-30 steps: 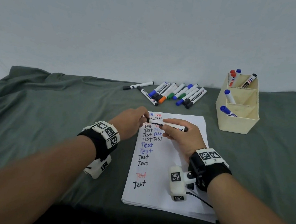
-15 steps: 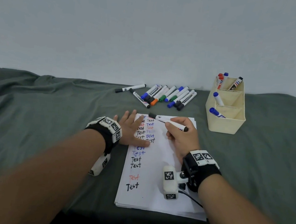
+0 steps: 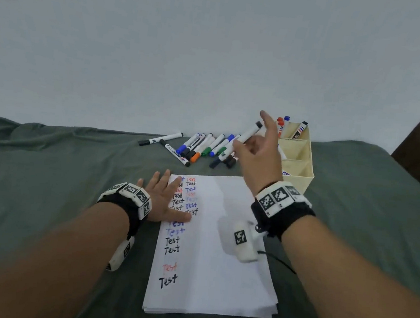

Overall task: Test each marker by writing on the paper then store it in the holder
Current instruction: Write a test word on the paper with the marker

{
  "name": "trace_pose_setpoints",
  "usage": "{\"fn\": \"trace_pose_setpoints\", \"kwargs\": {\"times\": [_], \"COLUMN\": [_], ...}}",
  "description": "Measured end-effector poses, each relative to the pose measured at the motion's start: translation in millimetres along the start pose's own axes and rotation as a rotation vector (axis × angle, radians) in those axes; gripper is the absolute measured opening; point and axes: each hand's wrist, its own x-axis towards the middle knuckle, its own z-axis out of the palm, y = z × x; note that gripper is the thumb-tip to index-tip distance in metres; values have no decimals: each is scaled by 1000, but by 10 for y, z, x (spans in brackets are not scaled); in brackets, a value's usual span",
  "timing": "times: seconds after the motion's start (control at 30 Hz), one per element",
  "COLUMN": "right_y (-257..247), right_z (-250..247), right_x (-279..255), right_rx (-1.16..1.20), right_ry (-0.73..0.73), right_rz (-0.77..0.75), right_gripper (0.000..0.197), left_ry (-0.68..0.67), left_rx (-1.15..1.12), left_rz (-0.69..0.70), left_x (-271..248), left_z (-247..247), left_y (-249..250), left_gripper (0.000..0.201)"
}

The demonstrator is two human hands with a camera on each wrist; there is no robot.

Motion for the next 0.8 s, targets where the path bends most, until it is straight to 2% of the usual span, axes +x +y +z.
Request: {"fn": "trace_pose_setpoints", "kwargs": {"times": [0.13,0.27,0.33,0.4,0.47,0.53,0.6,0.67,0.73,0.8], "right_y": [-397,-376,-244,-110,12,76,59,37,-7,-57], "right_z": [-429,-800,-917,-973,-971,-928,-839,-705,-517,-300], "right_x": [475,736,752,728,699,672,646,638,580,486], "right_rx": [-210,-338,-458,-595,-788,-937,-928,-974,-1121,-1137], "right_ry": [149,251,226,150,-11,-137,-106,-82,-116,-172], "right_rz": [-212,-195,-130,-54,44,78,64,-67,-258,-414], "right_gripper": [63,66,62,49,39,40,40,42,49,54], "left_ry": [0,0,0,2,5,6,6,6,5,4], "left_rx": [0,9,6,5,5,4,-2,-6,-8,-10], "left_rz": [0,6,8,7,6,4,2,0,1,5], "left_x": [-16,-33,-32,-25,-11,2,11,17,16,10], "left_z": [-10,-26,-30,-27,-17,-6,5,9,9,6], "left_y": [17,29,28,22,16,11,9,7,6,7], "left_gripper": [126,125,125,126,127,128,129,130,130,130]}}
